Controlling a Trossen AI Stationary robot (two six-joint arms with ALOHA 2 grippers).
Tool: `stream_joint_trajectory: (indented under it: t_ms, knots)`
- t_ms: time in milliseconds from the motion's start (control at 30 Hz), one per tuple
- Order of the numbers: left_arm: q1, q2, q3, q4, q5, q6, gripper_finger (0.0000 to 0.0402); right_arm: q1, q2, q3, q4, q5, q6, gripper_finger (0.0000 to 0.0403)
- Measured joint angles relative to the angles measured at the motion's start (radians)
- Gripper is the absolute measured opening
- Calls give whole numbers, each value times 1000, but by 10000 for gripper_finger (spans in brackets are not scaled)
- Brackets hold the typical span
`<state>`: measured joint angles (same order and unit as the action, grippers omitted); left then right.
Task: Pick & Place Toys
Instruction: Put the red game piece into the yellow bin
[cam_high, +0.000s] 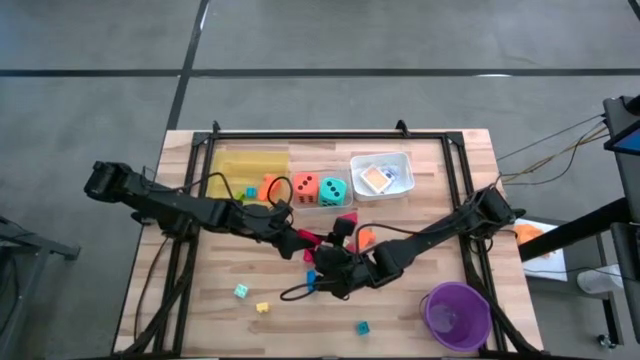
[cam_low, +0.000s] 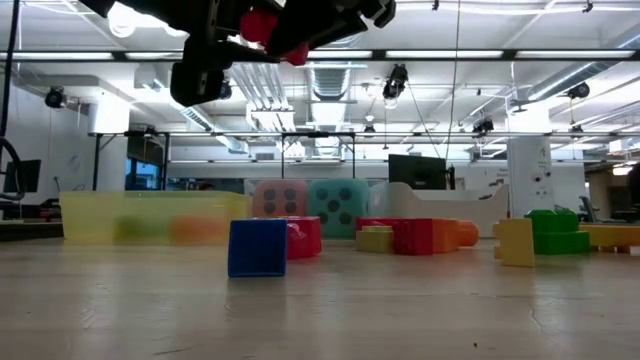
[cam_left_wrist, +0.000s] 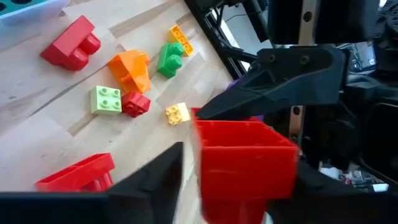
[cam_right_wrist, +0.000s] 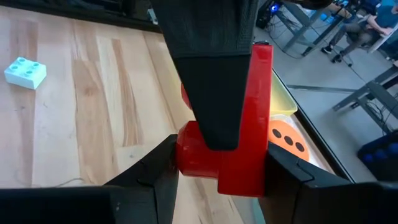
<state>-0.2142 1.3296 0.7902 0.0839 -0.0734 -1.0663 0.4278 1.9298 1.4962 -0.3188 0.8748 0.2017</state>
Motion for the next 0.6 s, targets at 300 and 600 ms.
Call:
stream_joint_trajectory:
  t_ms: [300,600]
  knots:
    - [1,-1,0,-3,4,14,115,0,1,0,-3,1,-9,157]
    - [1,-5,-1,-10,8,26,115,0,1,0,9,-62,26,244]
